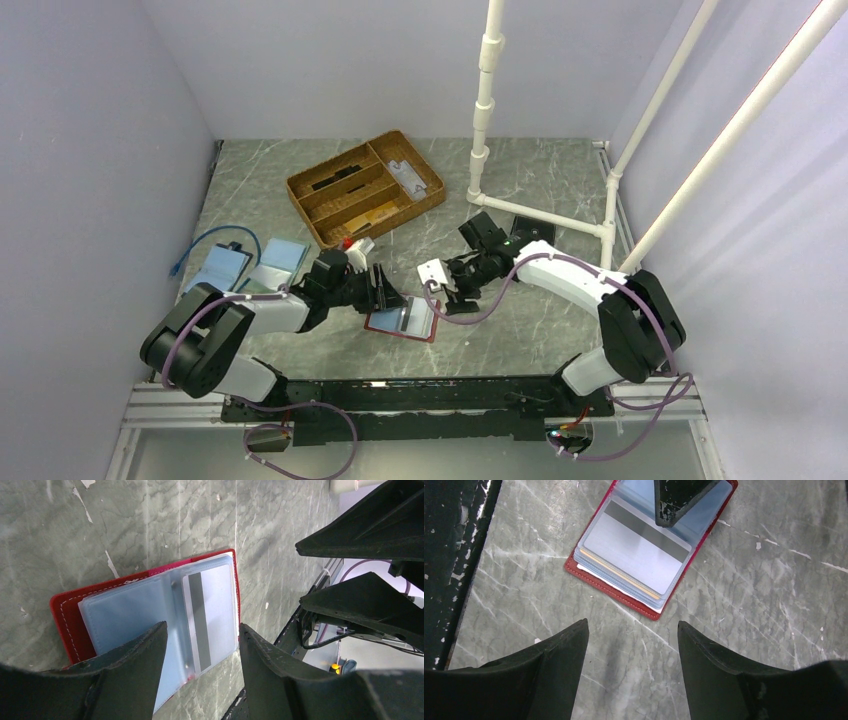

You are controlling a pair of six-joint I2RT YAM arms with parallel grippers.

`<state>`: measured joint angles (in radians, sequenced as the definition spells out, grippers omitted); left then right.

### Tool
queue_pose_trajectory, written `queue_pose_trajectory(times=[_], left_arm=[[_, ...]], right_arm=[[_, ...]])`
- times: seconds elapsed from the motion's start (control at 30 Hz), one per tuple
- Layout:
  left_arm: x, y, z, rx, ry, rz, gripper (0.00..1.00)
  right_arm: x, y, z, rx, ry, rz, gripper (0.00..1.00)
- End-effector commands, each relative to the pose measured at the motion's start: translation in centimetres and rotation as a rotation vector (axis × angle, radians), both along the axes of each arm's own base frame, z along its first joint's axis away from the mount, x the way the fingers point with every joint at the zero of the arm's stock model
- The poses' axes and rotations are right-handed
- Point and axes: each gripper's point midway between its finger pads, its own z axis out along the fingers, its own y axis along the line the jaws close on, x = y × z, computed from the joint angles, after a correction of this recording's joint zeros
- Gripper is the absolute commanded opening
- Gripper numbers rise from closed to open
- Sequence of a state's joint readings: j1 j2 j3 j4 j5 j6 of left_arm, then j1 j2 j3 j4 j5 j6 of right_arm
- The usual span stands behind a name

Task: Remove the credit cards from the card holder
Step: Remove the credit card from the card holder.

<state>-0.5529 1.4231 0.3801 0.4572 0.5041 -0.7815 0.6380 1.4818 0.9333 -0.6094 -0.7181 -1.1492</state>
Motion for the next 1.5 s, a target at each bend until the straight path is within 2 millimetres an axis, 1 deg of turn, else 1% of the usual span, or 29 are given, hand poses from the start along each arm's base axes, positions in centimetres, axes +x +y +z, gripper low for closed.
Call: queue_pose_trajectory(times=[0.0, 0.23, 0.4, 0.6, 0.67, 0.77, 0.93, 1.07, 1.17, 1.23, 1.47], left_arm=[[0.8, -0.8, 1.8, -0.058, -0.045, -0.01, 0.6], [0.9, -1.0, 1.7, -0.067, -0.025, -0.009, 0.6], [0.8, -1.0, 1.6, -0.065, -0.019, -0.005, 0.6], [0.7, -1.0, 1.2, -0.083, -0.006, 0.008, 0.59], [0.7, -1.0, 1.0, -0.084, 0.0, 0.012, 0.59], [0.7, -1.1, 0.6, -0.083, 0.011, 0.013, 0.58], [0.5, -1.2, 0.7, -0.098, 0.015, 0.002, 0.53], [0.4, -1.2, 0.6, -0.093, 0.023, 0.003, 0.49], [0.3, -0.9, 0.3, -0.073, 0.035, 0.011, 0.46], [0.2, -0.8, 0.1, -0.063, 0.043, 0.019, 0.45], [0.1, -0.9, -0.7, -0.045, 0.066, 0.012, 0.46]], right_arm=[[-0.1, 0.9, -0.2, 0.015, -0.034, 0.034, 0.68], [-0.6, 1.7, -1.2, -0.017, -0.045, 0.052, 0.66], [-1.0, 2.8, -1.8, -0.038, -0.057, 0.061, 0.65], [-0.4, 3.4, -2.6, -0.073, -0.101, 0.038, 0.59], [-0.3, 3.7, -2.7, -0.078, -0.102, 0.031, 0.54], [-0.5, 3.8, -2.8, -0.093, -0.093, 0.038, 0.43], [-1.8, 3.1, -2.4, -0.099, -0.086, 0.12, 0.23], [-2.0, 2.9, -2.9, -0.108, -0.077, 0.126, 0.15], [-1.7, 3.0, -3.5, -0.129, -0.074, 0.111, 0.06], [-1.3, 3.0, -3.8, -0.14, -0.088, 0.092, 0.03], [-1.1, 3.3, -5.0, -0.17, -0.09, 0.063, 0.0]])
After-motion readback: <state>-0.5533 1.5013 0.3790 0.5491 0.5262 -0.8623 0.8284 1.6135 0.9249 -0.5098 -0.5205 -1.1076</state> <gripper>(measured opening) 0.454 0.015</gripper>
